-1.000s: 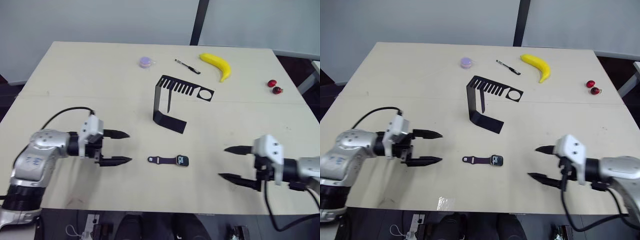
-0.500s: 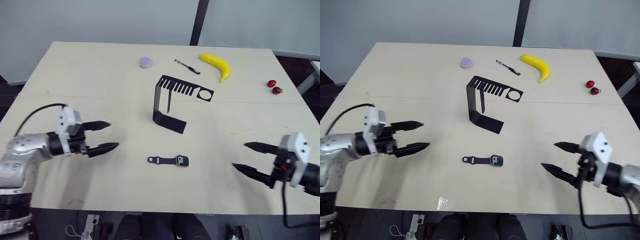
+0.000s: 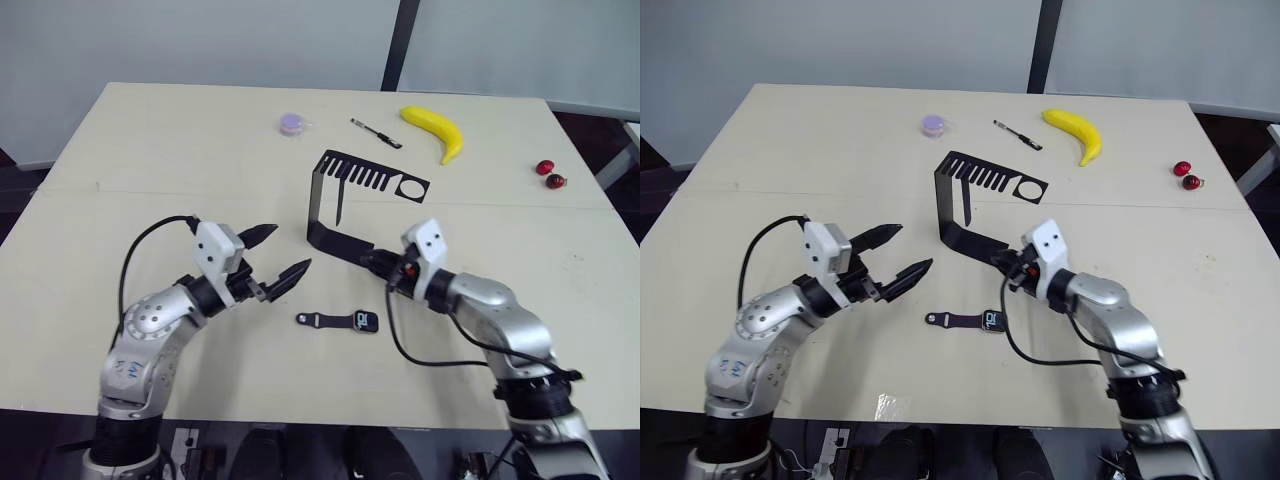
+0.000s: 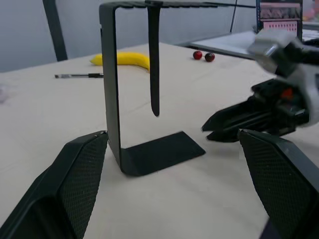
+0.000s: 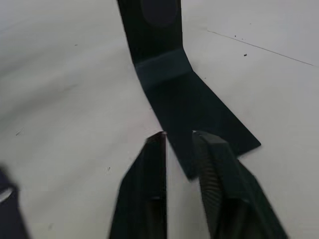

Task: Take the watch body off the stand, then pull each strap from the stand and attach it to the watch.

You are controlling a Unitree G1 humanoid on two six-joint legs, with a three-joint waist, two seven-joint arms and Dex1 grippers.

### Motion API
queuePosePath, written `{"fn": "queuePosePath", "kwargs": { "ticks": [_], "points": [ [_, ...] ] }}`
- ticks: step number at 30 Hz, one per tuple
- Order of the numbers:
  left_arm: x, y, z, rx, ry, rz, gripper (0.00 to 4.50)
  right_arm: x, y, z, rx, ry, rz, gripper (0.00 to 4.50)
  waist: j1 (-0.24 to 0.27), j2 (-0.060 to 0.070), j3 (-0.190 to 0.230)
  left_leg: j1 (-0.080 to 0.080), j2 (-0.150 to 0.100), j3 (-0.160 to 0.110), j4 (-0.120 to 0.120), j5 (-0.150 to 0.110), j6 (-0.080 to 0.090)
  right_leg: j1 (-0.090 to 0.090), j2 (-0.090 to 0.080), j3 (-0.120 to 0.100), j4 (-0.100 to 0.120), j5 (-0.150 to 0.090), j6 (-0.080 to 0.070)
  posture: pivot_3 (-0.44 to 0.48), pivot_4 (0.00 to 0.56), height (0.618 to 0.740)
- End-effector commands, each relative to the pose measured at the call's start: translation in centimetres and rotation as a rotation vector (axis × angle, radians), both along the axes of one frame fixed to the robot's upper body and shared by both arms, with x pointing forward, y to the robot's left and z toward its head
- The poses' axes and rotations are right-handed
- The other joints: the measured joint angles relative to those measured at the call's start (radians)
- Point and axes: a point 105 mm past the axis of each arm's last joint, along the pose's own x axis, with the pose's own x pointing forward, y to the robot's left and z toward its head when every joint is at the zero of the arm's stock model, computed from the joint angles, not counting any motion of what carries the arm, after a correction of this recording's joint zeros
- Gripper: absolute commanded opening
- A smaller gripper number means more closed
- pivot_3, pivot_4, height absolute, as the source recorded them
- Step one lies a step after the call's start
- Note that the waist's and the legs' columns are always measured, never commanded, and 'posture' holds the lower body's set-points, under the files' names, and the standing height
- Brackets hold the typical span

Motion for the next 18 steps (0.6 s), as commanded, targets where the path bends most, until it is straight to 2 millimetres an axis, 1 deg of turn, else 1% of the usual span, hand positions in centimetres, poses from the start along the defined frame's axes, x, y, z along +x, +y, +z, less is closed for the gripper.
{"fn": "queuePosePath", "kwargs": {
  "ticks": [1, 4, 6, 9, 11, 13, 14, 16, 17, 18],
  "points": [
    [-0.2, -0.8, 1.1, -0.01, -0.049, 0.029, 4.5, 1.6, 0.0, 0.1, -0.037, -0.031, -0.068, 0.08, 0.0, 0.0, 0.0, 0.0, 0.0, 0.0, 0.0, 0.0, 0.0, 0.0, 0.0, 0.0, 0.0, 0.0, 0.0, 0.0, 0.15, 0.74],
    [0.2, -1.6, 1.1, -0.019, -0.043, 0.035, 4.5, 2.6, 0.6, -0.4, -0.048, -0.013, -0.089, 0.08, -0.002, 0.0, 0.0, 0.0, 0.0, 0.0, 0.0, 0.0, 0.0, 0.0, 0.0, 0.0, 0.001, 0.0, 0.0, 0.0, 0.15, 0.74],
    [0.3, -2.1, 1.1, -0.018, -0.043, 0.032, 4.5, 2.9, 0.7, -0.8, -0.063, 0.002, -0.1, 0.08, -0.003, 0.0, 0.0, 0.0, 0.0, 0.0, 0.0, 0.0, 0.0, 0.0, 0.0, -0.001, 0.001, 0.0, 0.0, 0.0, 0.15, 0.74],
    [0.3, -3.3, 1.0, -0.005, -0.057, 0.024, 4.5, 2.9, 0.4, -2.2, -0.111, 0.041, -0.125, 0.08, -0.004, 0.0, 0.0, 0.0, 0.0, 0.0, 0.0, 0.0, 0.0, 0.0, 0.0, -0.001, 0.001, 0.0, 0.0, 0.0, 0.15, 0.74],
    [0.9, -3.8, 1.3, -0.017, -0.074, 0.067, 4.5, 2.9, -0.1, -2.9, -0.144, 0.061, -0.144, 0.08, -0.004, 0.0, 0.0, 0.0, 0.0, 0.0, 0.0, 0.0, 0.0, 0.0, 0.0, -0.001, 0.001, 0.0, 0.0, 0.0, 0.15, 0.74],
    [1.4, -4.1, 1.5, -0.037, -0.09, 0.108, 4.5, 2.9, -0.2, -3.2, -0.156, 0.069, -0.15, 0.08, -0.003, 0.0, -0.001, 0.0, 0.0, 0.0, 0.0, 0.0, 0.0, 0.001, 0.0, -0.001, 0.001, 0.0, 0.0, 0.0, 0.15, 0.74],
    [1.5, -4.4, 1.5, -0.044, -0.09, 0.115, 3.96, 2.8, -0.2, -3.2, -0.157, 0.072, -0.148, 0.0, -0.003, 0.0, -0.001, 0.0, 0.0, 0.0, 0.0, 0.0, 0.0, 0.001, 0.0, -0.001, 0.0, 0.0, 0.0, 0.0, 0.15, 0.74],
    [1.7, -4.9, 1.4, -0.047, -0.087, 0.119, 3.21, 2.7, -0.1, -3.3, -0.156, 0.077, -0.143, 0.0, -0.002, 0.0, -0.001, 0.001, 0.0, 0.0, 0.0, 0.0, 0.0, 0.001, 0.0, -0.001, 0.0, 0.0, 0.0, 0.0, 0.15, 0.74],
    [1.8, -5.1, 1.4, -0.046, -0.086, 0.119, 2.66, 2.6, 0.0, -3.3, -0.156, 0.08, -0.141, 0.0, -0.002, 0.0, -0.001, 0.001, 0.0, 0.0, 0.0, 0.0, 0.0, 0.001, 0.0, -0.001, 0.0, 0.0, 0.0, 0.0, 0.15, 0.74],
    [2.1, -5.4, 1.2, -0.038, -0.084, 0.128, 2.2, 2.6, 0.0, -3.4, -0.158, 0.081, -0.14, 0.0, -0.002, 0.0, -0.001, 0.001, 0.0, 0.0, 0.0, 0.0, 0.0, 0.001, 0.0, -0.001, 0.001, 0.0, 0.0, 0.0, 0.15, 0.74]
  ]
}}
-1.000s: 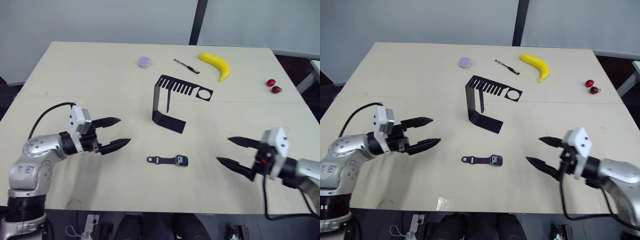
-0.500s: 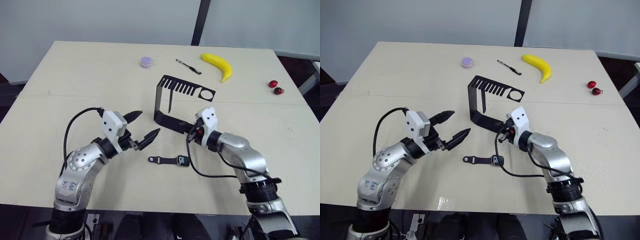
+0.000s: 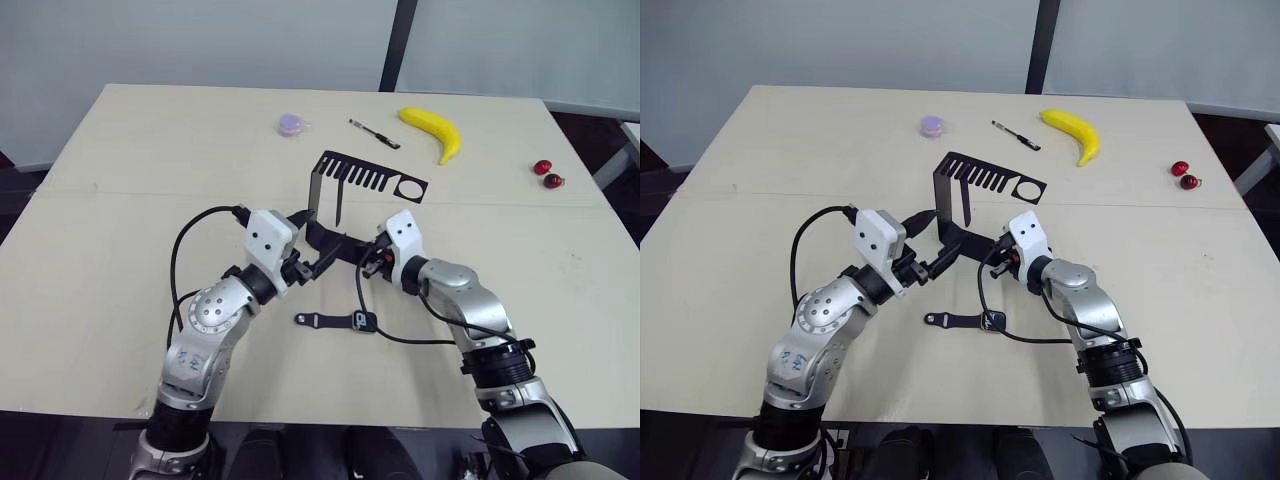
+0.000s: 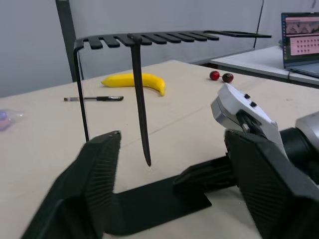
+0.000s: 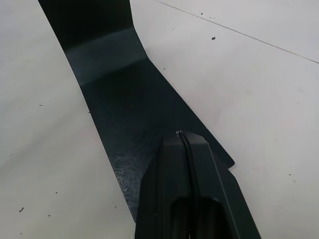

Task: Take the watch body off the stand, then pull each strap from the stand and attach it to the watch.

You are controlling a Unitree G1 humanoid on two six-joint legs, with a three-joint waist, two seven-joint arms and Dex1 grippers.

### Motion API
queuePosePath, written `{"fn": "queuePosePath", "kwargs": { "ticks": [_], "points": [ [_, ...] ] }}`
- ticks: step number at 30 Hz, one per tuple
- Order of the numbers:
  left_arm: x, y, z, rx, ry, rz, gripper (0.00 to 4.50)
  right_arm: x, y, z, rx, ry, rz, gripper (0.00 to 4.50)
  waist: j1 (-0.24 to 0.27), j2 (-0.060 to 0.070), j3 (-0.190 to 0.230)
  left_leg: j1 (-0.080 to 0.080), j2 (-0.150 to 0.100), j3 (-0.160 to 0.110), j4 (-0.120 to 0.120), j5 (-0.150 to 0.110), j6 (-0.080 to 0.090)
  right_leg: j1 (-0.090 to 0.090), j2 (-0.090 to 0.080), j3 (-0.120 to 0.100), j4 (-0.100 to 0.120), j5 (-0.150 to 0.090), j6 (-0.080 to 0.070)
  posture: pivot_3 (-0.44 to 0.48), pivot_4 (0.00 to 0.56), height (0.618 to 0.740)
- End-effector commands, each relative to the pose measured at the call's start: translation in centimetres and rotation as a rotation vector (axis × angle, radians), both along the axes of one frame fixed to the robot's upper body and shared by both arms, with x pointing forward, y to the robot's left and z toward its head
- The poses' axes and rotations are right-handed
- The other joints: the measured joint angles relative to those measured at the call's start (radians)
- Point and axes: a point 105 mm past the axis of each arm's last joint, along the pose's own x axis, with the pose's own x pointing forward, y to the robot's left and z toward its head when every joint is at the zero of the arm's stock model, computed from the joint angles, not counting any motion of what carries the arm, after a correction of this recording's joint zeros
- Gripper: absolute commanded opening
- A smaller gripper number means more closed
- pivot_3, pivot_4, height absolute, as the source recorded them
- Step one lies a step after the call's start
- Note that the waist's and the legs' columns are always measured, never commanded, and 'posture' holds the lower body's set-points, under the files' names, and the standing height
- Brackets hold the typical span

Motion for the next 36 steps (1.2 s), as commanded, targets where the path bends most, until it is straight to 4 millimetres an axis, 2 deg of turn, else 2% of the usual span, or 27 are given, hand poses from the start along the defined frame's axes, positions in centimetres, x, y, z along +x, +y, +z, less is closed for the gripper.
{"fn": "queuePosePath", "kwargs": {
  "ticks": [1, 5, 12, 20, 23, 25, 26, 36],
  "points": [
    [0.4, -0.8, 0.5, 0.009, -0.037, 0.02, 2.2, -0.4, -0.6, -1.9, -0.043, 0.061, -0.03, 0.0, 0.0, 0.0, 0.0, 0.0, 0.0, 0.0, 0.0, 0.0, 0.0, 0.0, 0.0, 0.0, 0.0, 0.0, 0.0, 0.0, 0.15, 0.74],
    [1.9, -0.9, 0.4, 0.025, -0.048, 0.094, 2.2, -0.5, -0.8, -2.0, -0.053, 0.066, -0.035, 0.0, 0.001, 0.0, 0.0, 0.0, 0.0, 0.0, 0.0, 0.0, 0.0, 0.0, 0.0, 0.0, 0.0, 0.0, 0.0, 0.0, 0.15, 0.74],
    [2.9, -1.4, 0.8, 0.021, -0.062, 0.11, 2.2, -0.3, -1.2, -1.8, -0.052, 0.064, -0.054, 0.0, 0.004, 0.0, 0.0, 0.0, 0.0, 0.0, 0.0, 0.0, 0.0, 0.0, 0.0, 0.0, 0.0, 0.0, 0.0, 0.0, 0.15, 0.74],
    [5.0, -2.8, 1.1, 0.009, -0.056, 0.114, 2.2, 0.1, -1.3, -1.5, -0.044, 0.056, -0.071, 0.0, 0.005, 0.0, 0.0, 0.0, 0.0, 0.0, 0.0, 0.0, 0.0, 0.0, 0.0, 0.0, 0.0, 0.0, 0.0, 0.0, 0.15, 0.74],
    [5.2, -3.2, 1.6, -0.017, -0.067, 0.098, 1.31, 0.1, -1.3, -1.5, -0.045, 0.056, -0.072, 0.0, 0.004, 0.0, 0.0, 0.0, 0.0, 0.0, 0.0, 0.0, 0.0, 0.0, 0.0, 0.0, 0.0, 0.0, 0.0, 0.0, 0.15, 0.74],
    [5.1, -3.2, 1.7, -0.021, -0.076, 0.091, 0.28, 0.1, -1.3, -1.5, -0.045, 0.055, -0.073, 0.0, 0.004, 0.0, 0.0, 0.0, 0.0, 0.0, 0.0, 0.0, 0.0, 0.0, 0.0, 0.0, 0.0, 0.0, 0.0, 0.0, 0.15, 0.74],
    [5.1, -3.2, 1.8, -0.023, -0.084, 0.089, 0.04, 0.1, -1.3, -1.5, -0.045, 0.054, -0.074, 0.0, 0.004, 0.0, 0.0, 0.0, 0.0, 0.0, 0.0, 0.0, 0.0, 0.0, 0.0, 0.0, 0.0, 0.0, 0.0, 0.0, 0.15, 0.74],
    [4.0, -2.4, 2.9, -0.057, -0.156, 0.096, 0.04, -0.1, -1.6, -1.4, -0.044, 0.05, -0.077, 0.0, 0.005, 0.0, 0.0, 0.0, 0.0, 0.0, 0.0, 0.0, 0.0, 0.0, -0.001, 0.0, -0.001, 0.0, 0.0, 0.0, 0.15, 0.74]
  ]
}}
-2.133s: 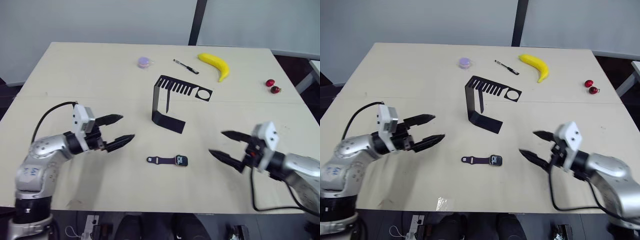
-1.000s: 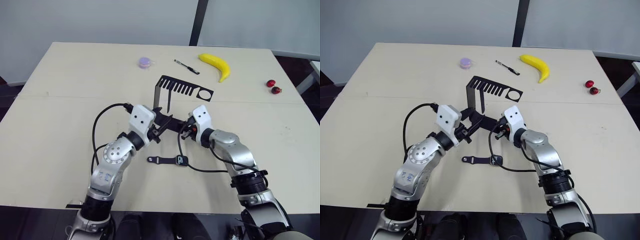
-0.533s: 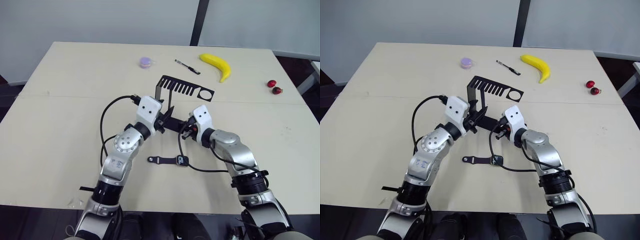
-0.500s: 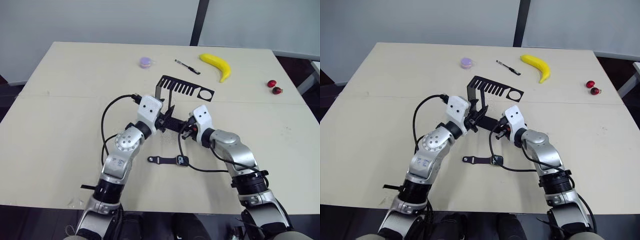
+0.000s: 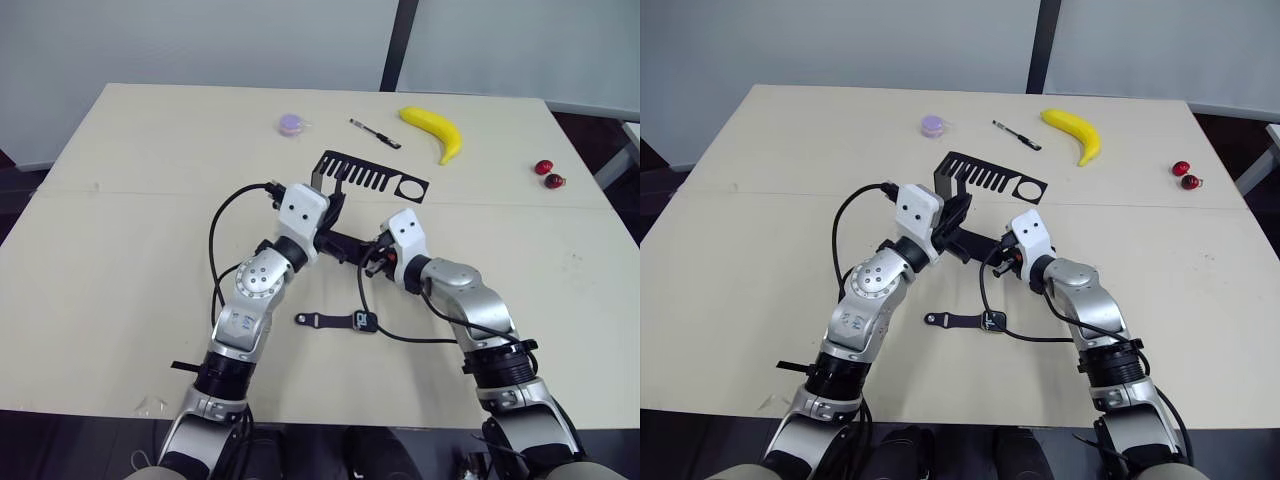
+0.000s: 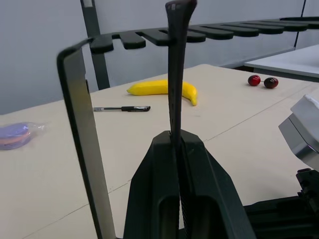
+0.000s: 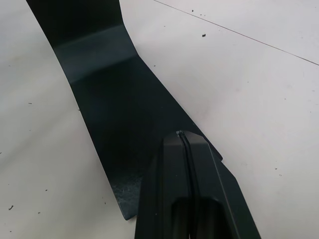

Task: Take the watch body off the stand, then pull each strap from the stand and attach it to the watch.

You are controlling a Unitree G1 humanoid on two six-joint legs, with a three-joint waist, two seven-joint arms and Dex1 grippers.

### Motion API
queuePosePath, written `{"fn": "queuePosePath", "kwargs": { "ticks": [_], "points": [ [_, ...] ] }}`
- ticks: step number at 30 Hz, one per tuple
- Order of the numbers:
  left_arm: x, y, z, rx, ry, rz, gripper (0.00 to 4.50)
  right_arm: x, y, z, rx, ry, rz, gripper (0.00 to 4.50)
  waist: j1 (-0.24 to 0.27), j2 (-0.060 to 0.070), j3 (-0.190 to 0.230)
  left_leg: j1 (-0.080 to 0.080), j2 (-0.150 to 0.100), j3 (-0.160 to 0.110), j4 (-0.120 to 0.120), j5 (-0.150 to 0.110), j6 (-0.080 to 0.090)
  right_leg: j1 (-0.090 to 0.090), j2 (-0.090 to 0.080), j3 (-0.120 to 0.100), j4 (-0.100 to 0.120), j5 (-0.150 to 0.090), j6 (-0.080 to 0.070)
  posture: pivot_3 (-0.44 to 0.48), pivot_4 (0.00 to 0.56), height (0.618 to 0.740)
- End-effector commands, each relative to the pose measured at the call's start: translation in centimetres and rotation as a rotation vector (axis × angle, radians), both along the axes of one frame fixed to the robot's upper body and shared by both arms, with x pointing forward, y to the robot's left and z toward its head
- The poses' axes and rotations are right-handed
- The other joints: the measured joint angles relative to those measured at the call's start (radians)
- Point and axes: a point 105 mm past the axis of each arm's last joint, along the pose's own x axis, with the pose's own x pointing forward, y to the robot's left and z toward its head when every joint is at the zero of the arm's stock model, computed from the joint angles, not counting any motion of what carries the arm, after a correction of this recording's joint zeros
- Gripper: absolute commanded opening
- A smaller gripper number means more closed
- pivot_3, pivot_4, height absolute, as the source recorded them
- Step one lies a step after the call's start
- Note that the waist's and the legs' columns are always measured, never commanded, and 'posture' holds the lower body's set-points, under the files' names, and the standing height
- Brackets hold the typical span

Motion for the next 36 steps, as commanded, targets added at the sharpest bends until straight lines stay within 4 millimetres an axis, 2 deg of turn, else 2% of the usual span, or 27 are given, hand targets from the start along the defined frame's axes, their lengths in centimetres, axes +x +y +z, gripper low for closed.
{"fn": "queuePosePath", "kwargs": {
  "ticks": [1, 8, 13, 18, 22, 25, 29, 32, 33, 36],
  "points": [
    [-1.0, -0.1, 1.7, -0.035, -0.071, -0.019, 0.04, -0.2, -1.1, -1.6, -0.033, 0.048, -0.049, 0.0, 0.0, 0.0, 0.0, 0.0, 0.0, 0.0, 0.0, 0.0, 0.0, 0.0, 0.0, 0.0, 0.0, 0.0, 0.0, 0.0, 0.15, 0.74],
    [-2.1, 0.9, 2.1, -0.035, -0.069, -0.065, 0.04, 0.0, -1.3, -1.5, -0.037, 0.045, -0.054, 0.0, 0.0, 0.0, 0.0, 0.0, 0.0, 0.0, 0.0, 0.0, 0.0, 0.0, 0.0, 0.0, 0.0, 0.0, 0.0, 0.0, 0.15, 0.74],
    [-3.8, 1.9, 1.6, -0.017, 0.021, -0.26, 0.04, -0.3, -1.0, 0.2, 0.022, -0.025, -0.025, 0.0, -0.003, 0.0, 0.0, 0.0, 0.0, 0.0, -0.001, 0.0, 0.0, 0.0, 0.0, 0.0, -0.001, 0.0, 0.0, 0.0, 0.15, 0.74],
    [-5.4, 2.7, 1.1, -0.002, 0.188, -0.518, 0.04, -3.5, -1.7, 3.0, 0.011, -0.154, 0.109, 0.0, 0.002, 0.001, 0.0, -0.002, -0.001, -0.001, -0.001, 0.0, 0.0, 0.0, -0.001, -0.001, -0.002, 0.0, 0.0, 0.0, 0.15, 0.74],
    [-6.6, 3.1, 0.9, 0.019, 0.333, -0.722, 0.04, -7.9, -3.7, 5.1, 0.138, -0.131, 0.197, 0.0, 0.003, 0.001, 0.001, -0.003, -0.001, -0.002, -0.001, -0.001, -0.001, 0.0, 0.0, -0.001, -0.004, 0.0, 0.0, 0.0, 0.15, 0.74],
    [-7.6, 3.0, 0.8, 0.033, 0.399, -0.843, 0.0, -10.5, -4.4, 6.3, 0.254, -0.07, 0.252, 0.76, 0.0, 0.001, 0.001, -0.003, 0.0, -0.003, -0.002, -0.001, -0.001, 0.001, 0.001, -0.002, -0.005, 0.0, 0.0, 0.0, 0.15, 0.74],
    [-8.0, 2.0, 1.0, 0.045, 0.441, -0.98, 0.0, -13.8, -3.7, 9.6, 0.545, 0.009, 0.39, 2.63, -0.004, 0.002, 0.001, -0.001, 0.0, -0.003, -0.002, 0.0, -0.001, 0.002, 0.002, -0.001, -0.006, 0.0, 0.0, 0.0, 0.15, 0.74],
    [-8.1, 0.6, 1.7, 0.022, 0.445, -1.074, 0.0, -14.6, -2.7, 10.8, 0.681, 0.07, 0.438, 4.1, -0.001, 0.002, 0.001, -0.001, 0.0, -0.003, -0.002, 0.0, -0.001, 0.002, 0.002, -0.001, -0.007, 0.0, 0.0, 0.0, 0.15, 0.74],
    [-8.2, 0.3, 1.9, 0.012, 0.449, -1.097, 0.0, -14.6, -2.4, 11.1, 0.704, 0.075, 0.441, 4.4, 0.0, 0.002, 0.001, -0.001, 0.0, -0.003, -0.002, 0.0, -0.001, 0.002, 0.002, -0.001, -0.009, 0.0, 0.0, 0.0, 0.15, 0.74],
    [-8.2, -0.6, 2.2, 0.004, 0.46, -1.142, 0.0, -14.2, -1.4, 11.7, 0.766, 0.097, 0.434, 4.4, -0.002, 0.002, 0.001, -0.002, 0.0, -0.003, -0.002, -0.001, 0.0, 0.002, 0.002, 0.0, -0.012, 0.0, 0.0, 0.0, 0.15, 0.74]
  ]
}}
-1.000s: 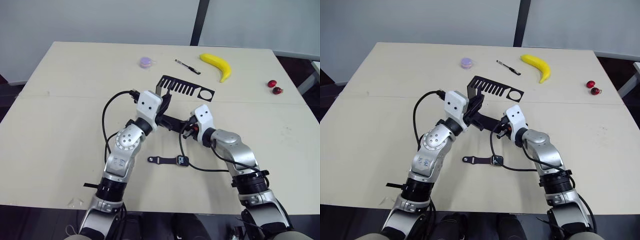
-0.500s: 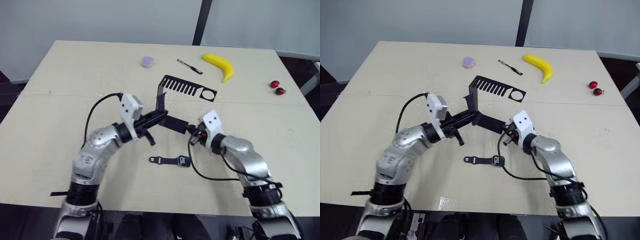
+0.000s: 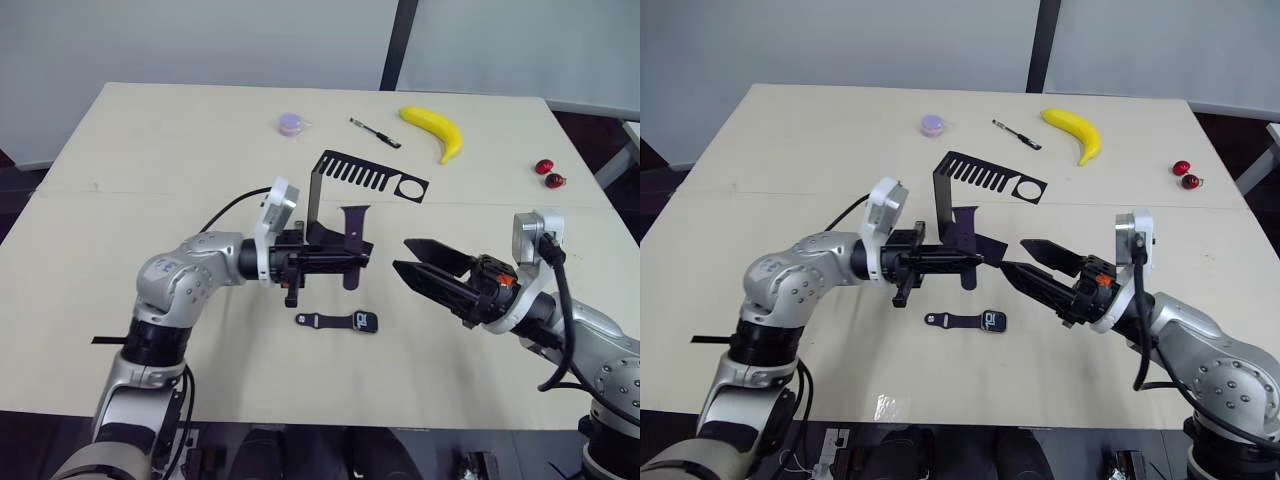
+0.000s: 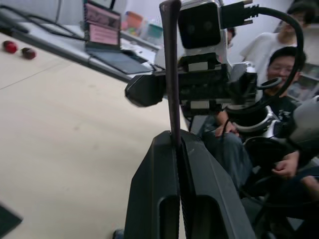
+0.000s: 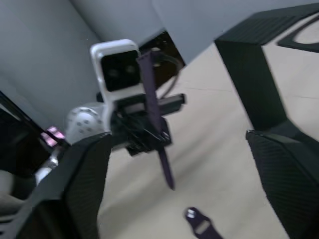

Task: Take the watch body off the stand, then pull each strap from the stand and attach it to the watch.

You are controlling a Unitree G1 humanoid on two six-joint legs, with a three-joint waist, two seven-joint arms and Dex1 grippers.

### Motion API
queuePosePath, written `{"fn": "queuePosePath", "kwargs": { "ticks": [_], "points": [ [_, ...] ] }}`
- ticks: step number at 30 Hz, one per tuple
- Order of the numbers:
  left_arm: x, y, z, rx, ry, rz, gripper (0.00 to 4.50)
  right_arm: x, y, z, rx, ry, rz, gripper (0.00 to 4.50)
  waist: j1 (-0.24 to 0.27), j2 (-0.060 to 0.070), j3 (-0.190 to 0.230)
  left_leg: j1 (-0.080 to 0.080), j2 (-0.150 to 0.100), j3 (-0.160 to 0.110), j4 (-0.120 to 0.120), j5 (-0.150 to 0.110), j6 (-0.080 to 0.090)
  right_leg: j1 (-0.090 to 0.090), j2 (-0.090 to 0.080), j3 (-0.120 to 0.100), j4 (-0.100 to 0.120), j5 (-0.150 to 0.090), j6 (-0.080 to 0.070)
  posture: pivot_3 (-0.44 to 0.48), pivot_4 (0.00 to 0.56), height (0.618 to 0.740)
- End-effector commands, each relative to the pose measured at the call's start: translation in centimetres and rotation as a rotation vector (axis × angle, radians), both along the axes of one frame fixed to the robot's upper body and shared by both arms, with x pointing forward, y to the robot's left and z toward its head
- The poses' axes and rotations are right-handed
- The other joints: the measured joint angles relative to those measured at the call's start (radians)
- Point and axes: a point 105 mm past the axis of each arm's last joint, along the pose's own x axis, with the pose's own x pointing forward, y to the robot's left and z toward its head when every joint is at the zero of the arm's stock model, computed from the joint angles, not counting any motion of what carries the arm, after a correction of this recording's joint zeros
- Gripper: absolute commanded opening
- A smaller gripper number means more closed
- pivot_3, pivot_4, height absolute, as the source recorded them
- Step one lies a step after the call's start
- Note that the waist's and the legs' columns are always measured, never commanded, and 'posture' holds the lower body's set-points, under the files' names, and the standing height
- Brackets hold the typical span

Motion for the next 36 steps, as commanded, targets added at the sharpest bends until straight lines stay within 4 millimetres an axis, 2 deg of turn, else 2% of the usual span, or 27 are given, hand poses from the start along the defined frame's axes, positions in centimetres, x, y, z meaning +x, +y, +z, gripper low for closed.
{"fn": "queuePosePath", "kwargs": {
  "ticks": [1, 6, 9, 12, 34, 36],
  "points": [
    [-0.5, -1.0, 0.7, -0.021, 0.002, -0.081, 0.0, 0.0, 1.2, 1.4, 0.077, 0.014, 0.005, 4.4, 0.0, 0.0, 0.0, 0.0, 0.0, 0.0, 0.0, 0.0, 0.0, 0.0, 0.0, 0.0, 0.0, 0.0, 0.0, 0.0, 0.15, 0.74],
    [-0.5, -1.9, 0.8, -0.017, -0.003, -0.119, 0.0, 0.3, 2.2, 2.2, 0.106, 0.004, 0.002, 4.4, 0.001, 0.0, 0.0, -0.001, 0.0, 0.0, 0.0, 0.0, 0.0, -0.001, 0.0, 0.0, 0.0, 0.0, 0.0, 0.0, 0.15, 0.74],
    [-0.5, -1.9, 0.8, -0.019, 0.0, -0.126, 0.0, 0.6, 2.2, 2.0, 0.097, 0.005, -0.024, 3.55, 0.002, 0.0, 0.0, -0.001, 0.0, 0.0, 0.0, 0.0, 0.0, -0.001, 0.0, 0.0, 0.0, 0.0, 0.0, 0.0, 0.15, 0.74],
    [-0.5, -1.8, 0.9, -0.02, 0.001, -0.125, 0.0, 0.5, 2.2, 2.1, 0.093, -0.003, -0.023, 2.13, 0.002, 0.0, 0.0, -0.001, 0.0, 0.0, 0.0, 0.0, 0.0, -0.001, 0.0, 0.0, 0.0, 0.0, 0.0, 0.0, 0.15, 0.74],
    [-1.0, -1.7, 0.6, -0.022, 0.0, -0.125, 0.0, 0.4, 2.4, 2.1, 0.1, -0.013, -0.009, 2.13, 0.002, 0.0, 0.0, -0.002, 0.001, -0.001, 0.0, 0.0, 0.0, -0.001, 0.0, 0.0, -0.001, 0.0, 0.0, 0.0, 0.15, 0.74],
    [-1.1, -1.8, 0.5, -0.021, -0.002, -0.127, 0.0, 0.4, 2.4, 2.1, 0.102, -0.012, -0.012, 1.57, 0.002, 0.0, 0.0, -0.002, 0.001, -0.001, 0.0, 0.0, 0.0, -0.001, 0.0, 0.0, -0.001, 0.0, 0.0, 0.0, 0.15, 0.74]
  ]
}}
